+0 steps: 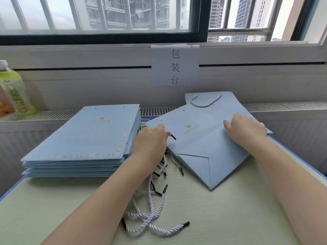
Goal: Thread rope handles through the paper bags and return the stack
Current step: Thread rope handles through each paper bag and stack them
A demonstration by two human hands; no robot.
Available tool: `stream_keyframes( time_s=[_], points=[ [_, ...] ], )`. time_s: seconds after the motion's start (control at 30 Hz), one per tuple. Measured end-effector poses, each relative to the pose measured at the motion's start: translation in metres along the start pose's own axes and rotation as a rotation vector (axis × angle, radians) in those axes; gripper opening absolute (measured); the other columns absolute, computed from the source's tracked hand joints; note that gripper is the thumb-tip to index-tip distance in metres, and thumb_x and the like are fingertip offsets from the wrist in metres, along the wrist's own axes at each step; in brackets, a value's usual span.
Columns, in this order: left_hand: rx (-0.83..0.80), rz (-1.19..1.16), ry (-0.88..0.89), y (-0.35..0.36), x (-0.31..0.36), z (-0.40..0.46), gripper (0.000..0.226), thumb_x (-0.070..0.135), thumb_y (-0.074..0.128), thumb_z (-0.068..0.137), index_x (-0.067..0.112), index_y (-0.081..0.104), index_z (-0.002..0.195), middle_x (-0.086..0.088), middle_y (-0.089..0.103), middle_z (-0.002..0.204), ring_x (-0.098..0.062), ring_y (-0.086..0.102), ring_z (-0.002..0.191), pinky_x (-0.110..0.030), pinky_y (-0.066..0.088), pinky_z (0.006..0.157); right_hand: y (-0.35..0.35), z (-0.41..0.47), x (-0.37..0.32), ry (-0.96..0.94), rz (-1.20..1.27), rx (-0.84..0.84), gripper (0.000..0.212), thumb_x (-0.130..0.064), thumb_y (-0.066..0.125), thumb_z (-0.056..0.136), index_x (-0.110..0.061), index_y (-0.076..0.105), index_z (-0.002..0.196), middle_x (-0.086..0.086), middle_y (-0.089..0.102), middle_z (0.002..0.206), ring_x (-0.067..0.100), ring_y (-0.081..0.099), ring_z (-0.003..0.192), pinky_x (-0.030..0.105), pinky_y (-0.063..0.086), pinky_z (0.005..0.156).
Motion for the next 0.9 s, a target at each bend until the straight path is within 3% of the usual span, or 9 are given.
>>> stream_keyframes(
  time_s=[0.1,0.2,0.3,0.4,0.47,0.53,0.7,0.9],
  points=[
    [0.055,0.064,-0.045,-0.002,-0.002,0.0,0.027,0.038,0.027,0.102,0.017,0.04,0.091,-0.008,0.059,0.097,-0.024,0.045,0.083,-0.032,0.035,0.063,-0.018,-0.003,0.001,0.103,-0.04,-0.008,0.024,-0.018,0.034,0.095,-0.008,0.042,0.075,0.011,0.046,0.084,0.03,0.044,0.082,0.031,0.031,0.073],
    [0.216,0.078,0.026,-0.005,-0.001,-0.001,0.033,0.04,0.035,0.1,0.016,0.057,0.098,-0.006,0.056,0.1,-0.025,0.044,0.098,-0.032,0.036,0.067,-0.024,-0.01,-0.013,0.05,-0.022,0.0,0.028,-0.019,0.035,0.094,-0.01,0.038,0.068,0.008,0.045,0.075,0.03,0.045,0.078,0.03,0.032,0.069],
    [0.425,-0.161,0.233,-0.012,0.006,-0.003,0.031,0.034,0.049,0.096,0.009,0.062,0.083,-0.005,0.058,0.08,-0.028,0.051,0.083,-0.035,0.04,0.064,-0.019,-0.022,-0.041,-0.234,0.254,-0.046,0.026,-0.033,0.04,0.096,-0.015,0.05,0.08,0.003,0.057,0.086,0.027,0.052,0.081,0.032,0.042,0.069],
    [0.374,-0.273,0.257,-0.013,0.015,-0.007,0.027,0.032,0.05,0.097,0.011,0.058,0.084,-0.003,0.058,0.071,-0.026,0.052,0.071,-0.035,0.039,0.059,-0.015,-0.048,-0.074,-0.615,0.695,-0.267,0.009,-0.029,0.052,0.095,-0.021,0.057,0.095,-0.006,0.059,0.088,0.006,0.054,0.075,0.022,0.044,0.067],
    [0.386,-0.297,0.253,-0.014,0.017,-0.008,0.022,0.029,0.051,0.096,0.011,0.06,0.088,-0.007,0.056,0.073,-0.025,0.051,0.074,-0.035,0.039,0.059,-0.016,-0.06,-0.085,-0.703,0.858,-0.373,0.005,-0.018,0.053,0.094,-0.016,0.058,0.095,-0.008,0.058,0.081,0.001,0.055,0.071,0.021,0.045,0.063],
    [0.408,-0.324,0.247,-0.017,0.017,-0.007,0.02,0.027,0.054,0.095,0.01,0.063,0.091,-0.01,0.056,0.075,-0.026,0.052,0.076,-0.036,0.042,0.063,-0.019,-0.062,-0.088,-0.689,0.982,-0.408,0.008,-0.011,0.051,0.095,-0.013,0.058,0.1,-0.006,0.059,0.08,0.006,0.06,0.07,0.023,0.046,0.058],
    [0.429,-0.269,0.298,-0.019,0.016,-0.006,0.018,0.027,0.058,0.092,0.01,0.065,0.091,-0.005,0.056,0.071,-0.026,0.053,0.079,-0.036,0.043,0.066,-0.027,-0.053,-0.08,-0.609,1.142,-0.238,0.021,-0.001,0.045,0.097,-0.006,0.065,0.096,0.004,0.062,0.067,0.013,0.057,0.056,0.019,0.045,0.056],
    [0.407,-0.249,0.172,-0.015,0.003,0.002,0.028,0.038,0.047,0.096,0.014,0.062,0.092,-0.003,0.057,0.076,-0.024,0.051,0.081,-0.031,0.03,0.063,-0.042,-0.028,-0.049,-0.171,1.682,-0.016,0.023,-0.009,0.043,0.099,-0.017,0.063,0.089,-0.006,0.062,0.068,0.006,0.056,0.058,0.015,0.045,0.059]
  ],
)
Point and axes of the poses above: each hand's wrist, its own z-axis towards the middle knuckle, its own y-axis out of the palm, x = y × z, the point moved 2 cm from there along z, towards the middle knuckle
